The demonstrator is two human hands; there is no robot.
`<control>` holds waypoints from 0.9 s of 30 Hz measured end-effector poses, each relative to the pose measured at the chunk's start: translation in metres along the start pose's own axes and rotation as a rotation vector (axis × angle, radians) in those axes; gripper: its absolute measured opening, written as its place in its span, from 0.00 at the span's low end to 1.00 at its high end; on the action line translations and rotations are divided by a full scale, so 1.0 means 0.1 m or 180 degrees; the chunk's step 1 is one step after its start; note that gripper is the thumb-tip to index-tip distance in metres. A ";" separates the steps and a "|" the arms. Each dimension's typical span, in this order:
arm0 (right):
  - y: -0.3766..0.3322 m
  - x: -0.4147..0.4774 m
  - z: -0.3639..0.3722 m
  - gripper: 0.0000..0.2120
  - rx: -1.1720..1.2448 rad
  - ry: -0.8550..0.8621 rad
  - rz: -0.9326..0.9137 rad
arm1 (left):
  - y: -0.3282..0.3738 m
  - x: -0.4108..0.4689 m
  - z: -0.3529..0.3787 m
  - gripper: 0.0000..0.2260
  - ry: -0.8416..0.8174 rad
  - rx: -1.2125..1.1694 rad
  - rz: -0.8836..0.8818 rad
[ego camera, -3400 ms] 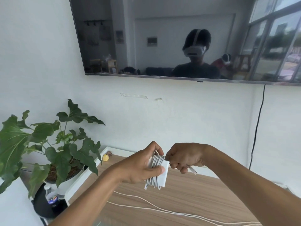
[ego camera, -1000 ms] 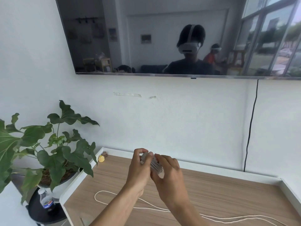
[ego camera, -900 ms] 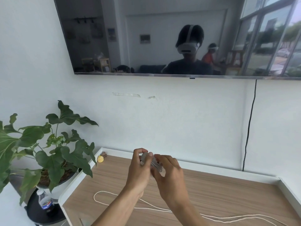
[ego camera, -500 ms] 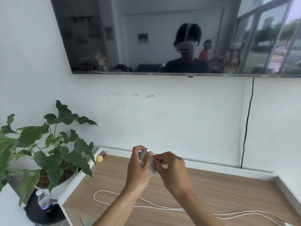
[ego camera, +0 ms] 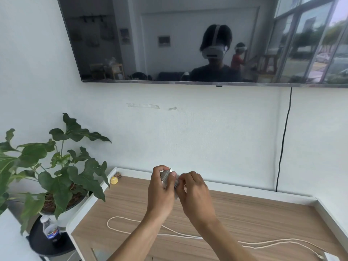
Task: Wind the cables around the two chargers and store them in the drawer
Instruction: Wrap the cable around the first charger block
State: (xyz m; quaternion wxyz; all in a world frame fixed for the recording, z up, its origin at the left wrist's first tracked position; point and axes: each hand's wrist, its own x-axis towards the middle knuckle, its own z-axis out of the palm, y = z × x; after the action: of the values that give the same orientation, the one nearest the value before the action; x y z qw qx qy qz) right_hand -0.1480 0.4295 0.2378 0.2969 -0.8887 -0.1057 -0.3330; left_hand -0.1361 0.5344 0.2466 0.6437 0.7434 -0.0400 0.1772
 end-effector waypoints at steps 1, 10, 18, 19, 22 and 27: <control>0.01 -0.01 0.01 0.12 0.0038 -0.0020 0.0018 | 0.00 -0.01 0.00 0.05 -0.0014 -0.0006 0.0009; 0.09 -0.03 -0.02 0.06 0.0836 -0.0314 0.0195 | -0.09 0.00 -0.09 0.05 -0.0173 0.0050 0.0004; 0.13 -0.02 0.00 0.07 0.0639 -0.0370 -0.0030 | -0.09 0.00 -0.09 0.05 -0.0217 -0.0135 -0.0123; 0.13 -0.01 -0.01 0.08 0.0628 -0.0437 -0.0103 | -0.10 -0.01 -0.10 0.05 -0.0227 -0.0128 -0.0143; 0.14 0.00 -0.03 0.14 0.0216 -0.0611 -0.0434 | -0.10 -0.02 -0.13 0.05 -0.0295 -0.0047 -0.0149; 0.09 -0.01 0.02 0.12 -0.0249 -0.0537 -0.0628 | -0.11 -0.01 -0.18 0.04 -0.0239 -0.0088 -0.0210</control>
State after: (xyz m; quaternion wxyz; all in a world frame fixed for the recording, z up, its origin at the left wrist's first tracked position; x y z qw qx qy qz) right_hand -0.1441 0.4231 0.2318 0.2180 -0.9097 -0.2040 -0.2885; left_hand -0.1378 0.5536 0.2380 0.6575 0.7415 -0.0420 0.1272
